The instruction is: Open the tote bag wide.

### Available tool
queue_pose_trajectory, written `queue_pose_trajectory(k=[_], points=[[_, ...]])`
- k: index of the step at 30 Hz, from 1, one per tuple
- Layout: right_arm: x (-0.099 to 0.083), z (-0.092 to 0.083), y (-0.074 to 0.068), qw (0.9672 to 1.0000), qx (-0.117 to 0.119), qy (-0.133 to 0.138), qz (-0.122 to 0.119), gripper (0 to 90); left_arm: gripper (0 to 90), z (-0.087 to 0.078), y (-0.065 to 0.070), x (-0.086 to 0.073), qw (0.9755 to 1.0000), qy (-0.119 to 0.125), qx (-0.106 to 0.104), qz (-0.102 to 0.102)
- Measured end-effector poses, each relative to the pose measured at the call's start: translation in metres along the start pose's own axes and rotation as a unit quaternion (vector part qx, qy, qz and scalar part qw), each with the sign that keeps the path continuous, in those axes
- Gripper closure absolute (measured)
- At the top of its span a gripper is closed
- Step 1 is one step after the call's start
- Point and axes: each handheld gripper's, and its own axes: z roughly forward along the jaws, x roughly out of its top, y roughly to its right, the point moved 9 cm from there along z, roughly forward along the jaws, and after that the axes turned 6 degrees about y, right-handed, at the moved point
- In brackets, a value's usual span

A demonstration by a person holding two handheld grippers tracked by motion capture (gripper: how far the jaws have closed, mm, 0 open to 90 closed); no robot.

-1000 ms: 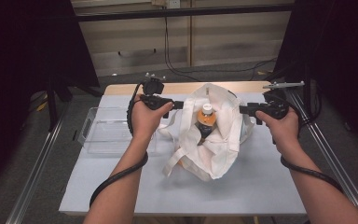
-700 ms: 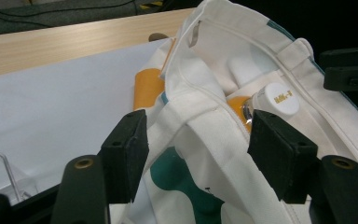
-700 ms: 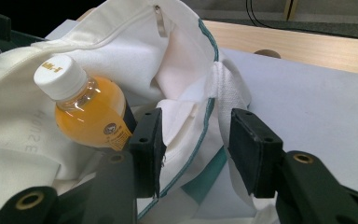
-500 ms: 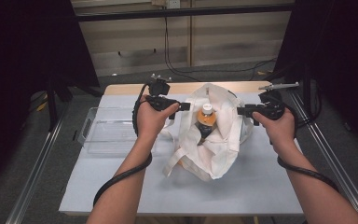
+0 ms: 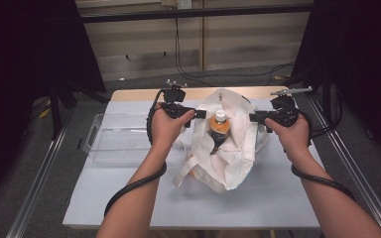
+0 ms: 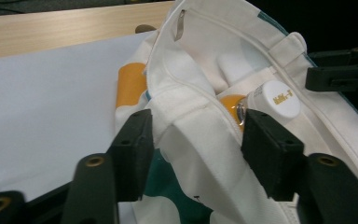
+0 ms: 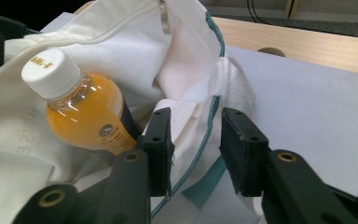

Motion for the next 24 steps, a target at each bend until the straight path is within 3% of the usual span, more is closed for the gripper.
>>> queue_pose_trajectory(k=[4,15,24], points=[[-0.002,0.003,-0.002,1.0,0.002,-0.001,-0.008,68.2,52.5,0.001,0.002,-0.001,0.9999,0.0,-0.007,-0.008],[-0.004,0.004,-0.003,0.9999,0.004,-0.001,-0.015,73.2,64.1,0.005,0.004,-0.003,0.9991,-0.012,-0.016,-0.038],[-0.003,0.004,-0.003,0.9998,-0.002,-0.001,-0.021,76.4,78.5,0.002,-0.008,-0.008,0.9984,-0.027,0.013,-0.049]])
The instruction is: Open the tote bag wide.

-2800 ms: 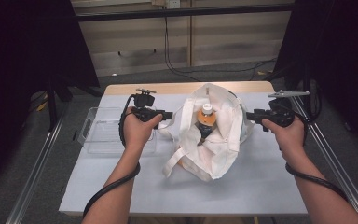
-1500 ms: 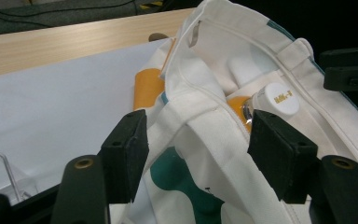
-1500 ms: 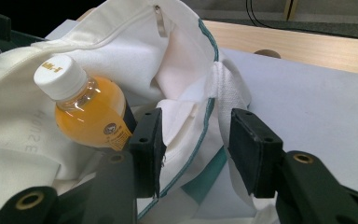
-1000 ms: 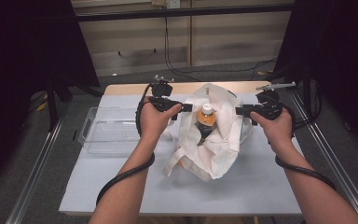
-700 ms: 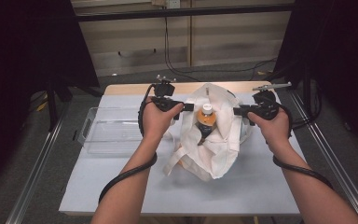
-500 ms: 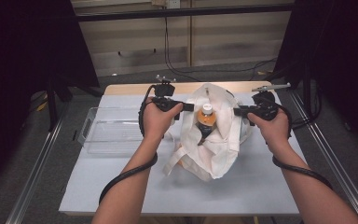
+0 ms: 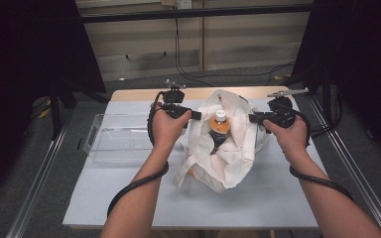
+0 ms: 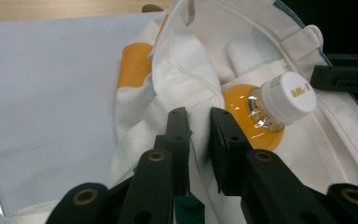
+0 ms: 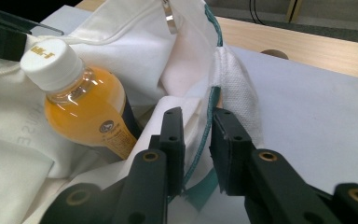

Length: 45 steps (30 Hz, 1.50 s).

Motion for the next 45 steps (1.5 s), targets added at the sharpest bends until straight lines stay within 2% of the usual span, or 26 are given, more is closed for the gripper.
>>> queue_pose_trajectory(k=[2,3,4,6,7,15,26,30,34,45], points=[[-0.001,0.0,0.001,1.0,-0.004,-0.002,-0.002,78.8,79.8,-0.002,-0.005,-0.001,0.9998,-0.004,0.012,0.012],[-0.001,0.0,0.002,1.0,-0.005,0.0,-0.004,79.8,80.0,-0.002,-0.007,0.0,0.9998,0.001,0.017,0.006],[-0.002,-0.001,0.003,1.0,-0.004,0.0,-0.003,80.7,80.1,-0.002,-0.008,-0.001,0.9998,-0.002,0.016,0.008],[-0.004,-0.001,0.005,1.0,-0.005,-0.002,-0.004,81.7,80.4,-0.002,-0.012,-0.002,0.9995,-0.004,0.029,0.011],[-0.004,-0.001,0.006,1.0,-0.006,-0.002,-0.002,81.9,80.5,-0.002,-0.013,-0.002,0.9995,-0.002,0.029,0.006],[-0.011,0.001,0.013,0.9999,-0.008,-0.007,0.008,84.4,81.4,0.0,-0.026,-0.006,0.9988,-0.01,0.048,0.007],[-0.018,0.003,0.018,0.9998,-0.009,-0.012,0.013,84.7,83.6,0.005,-0.039,-0.013,0.9978,-0.019,0.064,0.004],[-0.021,0.004,0.019,0.9997,-0.01,-0.013,0.016,84.7,85.3,0.007,-0.043,-0.016,0.9978,-0.023,0.063,-0.001],[-0.021,0.004,0.019,0.9998,-0.009,-0.012,0.011,84.7,85.7,0.008,-0.043,-0.016,0.9974,-0.024,0.068,0.004],[-0.03,0.007,0.025,0.9996,-0.012,-0.02,0.018,84.9,86.2,0.012,-0.051,-0.021,0.9969,-0.028,0.074,0.0]])
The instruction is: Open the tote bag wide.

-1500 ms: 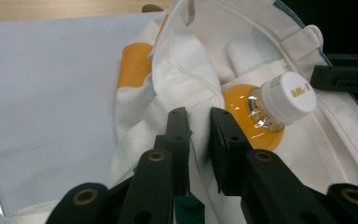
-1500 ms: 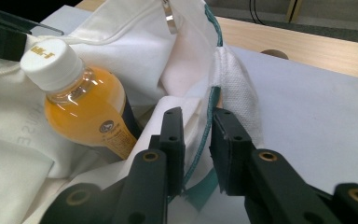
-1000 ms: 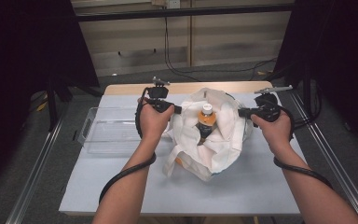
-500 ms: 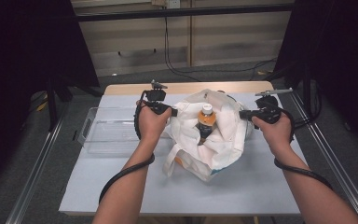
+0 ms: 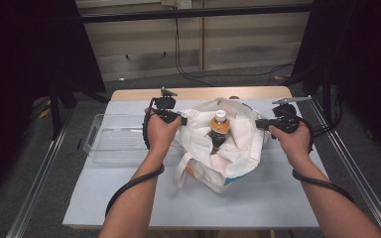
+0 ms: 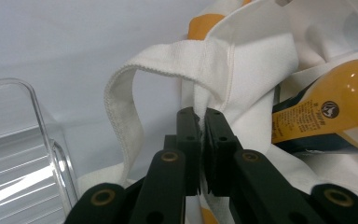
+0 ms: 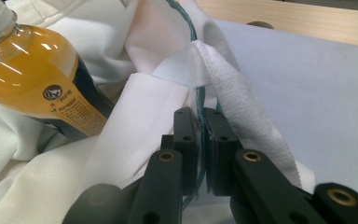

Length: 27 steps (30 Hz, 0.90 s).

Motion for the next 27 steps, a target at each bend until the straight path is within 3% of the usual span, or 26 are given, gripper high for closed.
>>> queue_pose_trajectory(k=[27], points=[[-0.012,0.007,0.004,0.9999,0.003,-0.004,0.009,85.0,86.3,0.014,-0.015,-0.019,0.9997,-0.016,0.015,-0.005]])
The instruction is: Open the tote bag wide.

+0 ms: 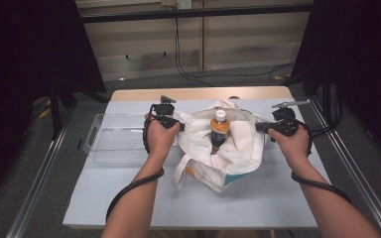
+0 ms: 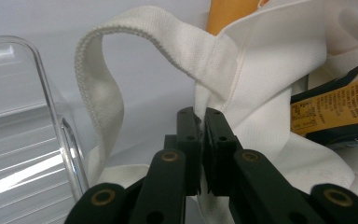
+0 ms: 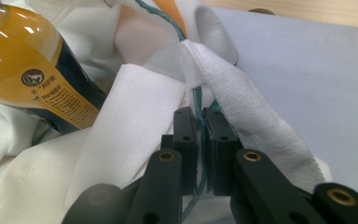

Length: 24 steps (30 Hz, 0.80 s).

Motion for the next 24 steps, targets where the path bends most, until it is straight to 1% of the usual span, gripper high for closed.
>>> queue_pose_trajectory(k=[1,7,9,16,20,21,23,24], points=[[-0.002,0.001,0.0,1.0,0.0,-0.002,0.005,85.0,86.3,0.0,0.0,0.0,1.0,-0.002,0.001,0.004],[-0.004,0.003,0.002,1.0,-0.003,-0.007,0.003,85.0,86.4,0.001,0.0,-0.001,1.0,0.0,0.002,0.0],[-0.005,0.004,0.002,0.9999,-0.003,-0.011,0.005,85.0,86.4,0.001,0.0,-0.001,1.0,-0.001,0.002,0.006],[-0.009,0.006,0.003,0.9999,-0.004,-0.014,0.007,85.0,86.4,0.002,0.0,-0.003,1.0,-0.004,0.003,0.006],[-0.01,0.007,0.004,0.9999,-0.004,-0.015,0.007,85.0,86.3,0.003,-0.001,-0.004,1.0,-0.003,0.002,0.003],[-0.011,0.008,0.004,0.9998,-0.003,-0.015,0.01,85.1,86.4,0.004,-0.001,-0.005,1.0,-0.001,0.002,-0.003],[-0.013,0.008,0.004,0.9998,-0.003,-0.018,0.01,85.1,86.4,0.004,-0.002,-0.006,1.0,-0.004,0.003,0.003],[-0.013,0.009,0.004,0.9998,-0.003,-0.019,0.009,85.1,86.4,0.005,-0.002,-0.006,1.0,-0.003,0.004,0.002]])
